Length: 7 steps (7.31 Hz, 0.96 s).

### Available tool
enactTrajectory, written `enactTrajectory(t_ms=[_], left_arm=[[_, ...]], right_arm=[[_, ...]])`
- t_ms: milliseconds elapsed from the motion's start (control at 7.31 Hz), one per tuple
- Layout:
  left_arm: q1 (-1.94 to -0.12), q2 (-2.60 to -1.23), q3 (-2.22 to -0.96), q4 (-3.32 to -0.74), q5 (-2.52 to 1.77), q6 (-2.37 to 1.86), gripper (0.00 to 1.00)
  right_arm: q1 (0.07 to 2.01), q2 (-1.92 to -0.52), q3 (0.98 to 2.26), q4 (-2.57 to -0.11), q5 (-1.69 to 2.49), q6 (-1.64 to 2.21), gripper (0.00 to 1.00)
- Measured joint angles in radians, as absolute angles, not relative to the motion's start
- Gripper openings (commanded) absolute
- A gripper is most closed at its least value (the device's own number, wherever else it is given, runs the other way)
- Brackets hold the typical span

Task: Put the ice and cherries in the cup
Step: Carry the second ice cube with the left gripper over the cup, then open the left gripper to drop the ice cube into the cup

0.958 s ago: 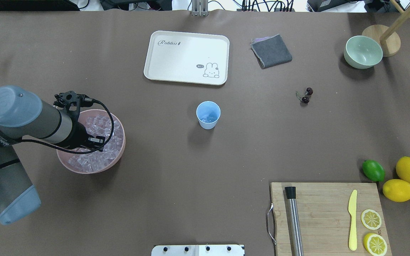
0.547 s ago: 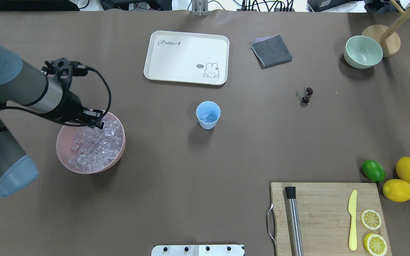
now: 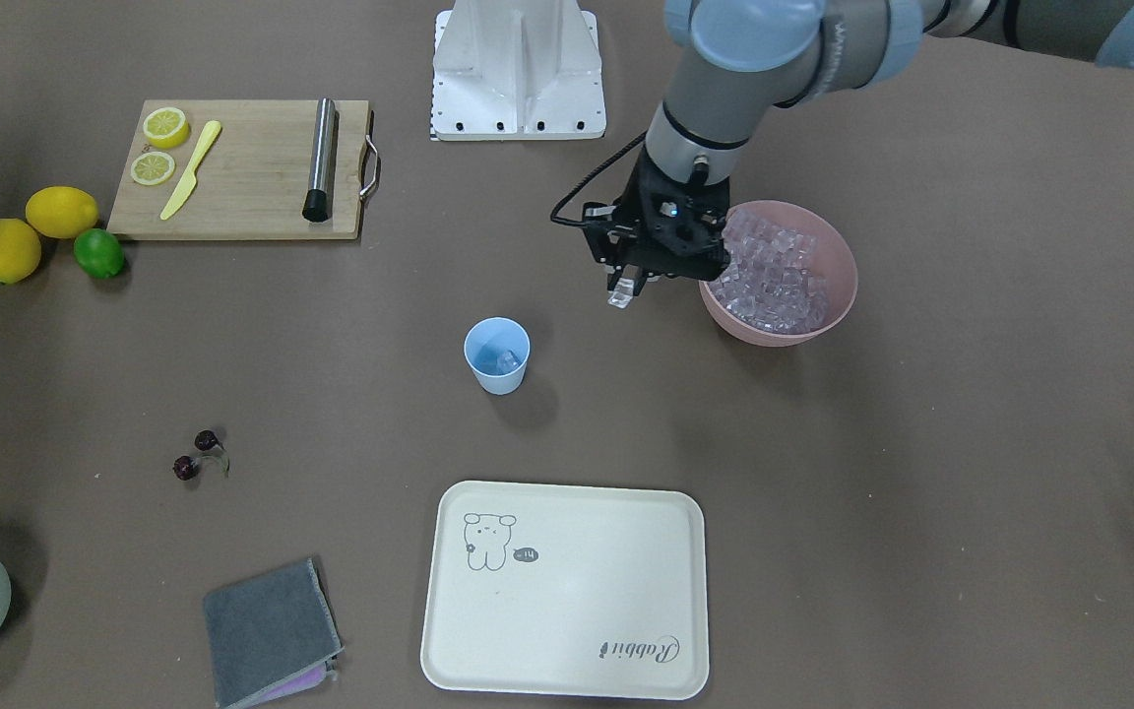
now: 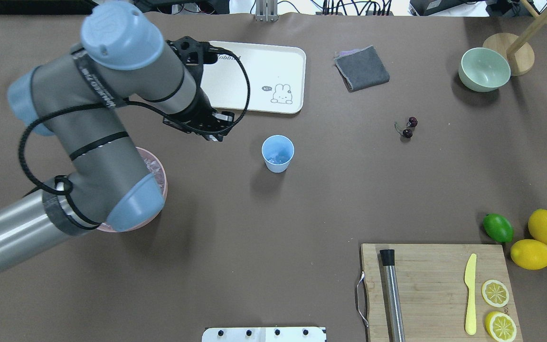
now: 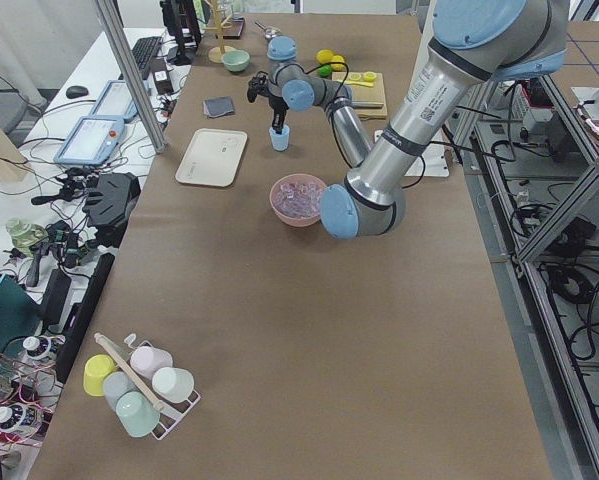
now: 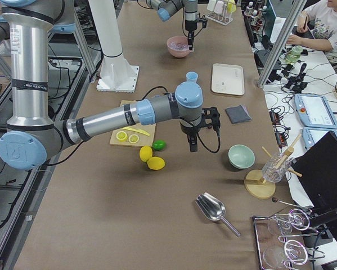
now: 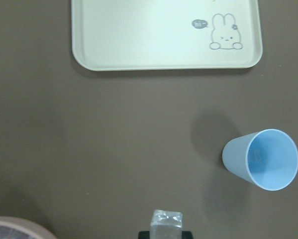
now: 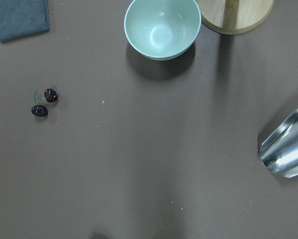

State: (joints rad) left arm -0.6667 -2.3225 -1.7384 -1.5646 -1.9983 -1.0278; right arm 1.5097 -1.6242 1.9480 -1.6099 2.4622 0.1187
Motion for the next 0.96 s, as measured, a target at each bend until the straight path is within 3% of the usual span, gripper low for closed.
enactTrajectory(t_ms=[547, 958], left_arm=[[-0.554, -2.477, -1.506, -1.676, -1.839, -1.134, 0.0], [-0.542, -2.514, -1.464, -1.699, -1.803, -1.138, 0.0]], right_arm=[[1.509, -1.627, 1.951, -1.61, 2.471, 0.117, 1.0], [1.509, -1.637, 1.955, -1.609, 2.473, 0.112, 1.0]])
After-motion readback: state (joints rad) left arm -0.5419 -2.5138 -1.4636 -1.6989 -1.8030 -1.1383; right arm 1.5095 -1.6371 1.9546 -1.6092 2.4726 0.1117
